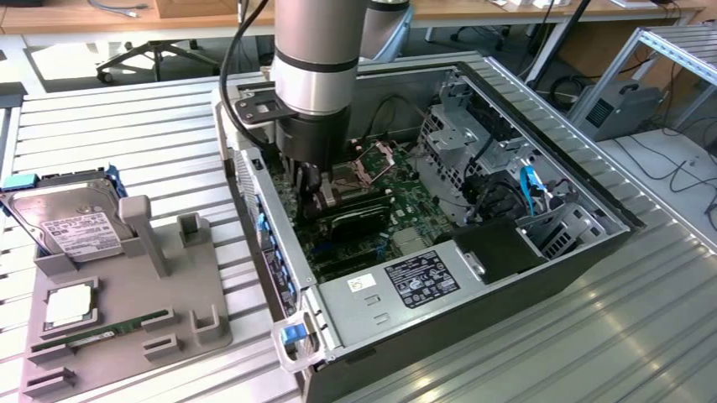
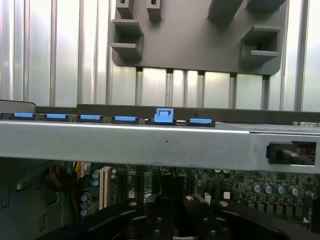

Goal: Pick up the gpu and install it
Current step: 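Press down on the gpu until it lock into place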

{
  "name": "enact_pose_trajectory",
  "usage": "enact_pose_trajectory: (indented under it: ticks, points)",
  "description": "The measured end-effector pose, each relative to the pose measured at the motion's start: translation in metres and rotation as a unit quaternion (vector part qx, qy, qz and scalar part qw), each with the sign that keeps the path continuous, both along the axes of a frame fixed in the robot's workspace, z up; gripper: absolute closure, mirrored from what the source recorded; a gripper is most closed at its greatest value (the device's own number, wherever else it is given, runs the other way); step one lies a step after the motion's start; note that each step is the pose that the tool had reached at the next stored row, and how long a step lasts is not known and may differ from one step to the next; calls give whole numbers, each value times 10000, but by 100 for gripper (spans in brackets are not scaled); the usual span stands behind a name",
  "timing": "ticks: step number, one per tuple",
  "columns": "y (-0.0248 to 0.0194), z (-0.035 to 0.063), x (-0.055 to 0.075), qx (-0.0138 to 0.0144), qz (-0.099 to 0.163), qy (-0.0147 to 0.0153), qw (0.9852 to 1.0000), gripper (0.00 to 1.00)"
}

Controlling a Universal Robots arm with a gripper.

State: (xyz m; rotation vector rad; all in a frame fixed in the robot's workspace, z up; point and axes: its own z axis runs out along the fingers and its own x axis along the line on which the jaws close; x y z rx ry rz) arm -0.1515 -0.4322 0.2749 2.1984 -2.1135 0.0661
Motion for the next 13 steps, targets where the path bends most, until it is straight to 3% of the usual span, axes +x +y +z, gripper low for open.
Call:
enact_pose_trajectory:
  ticks: [13]
  points:
    - [0, -28, -32, -2, 0, 2, 10000, 89]
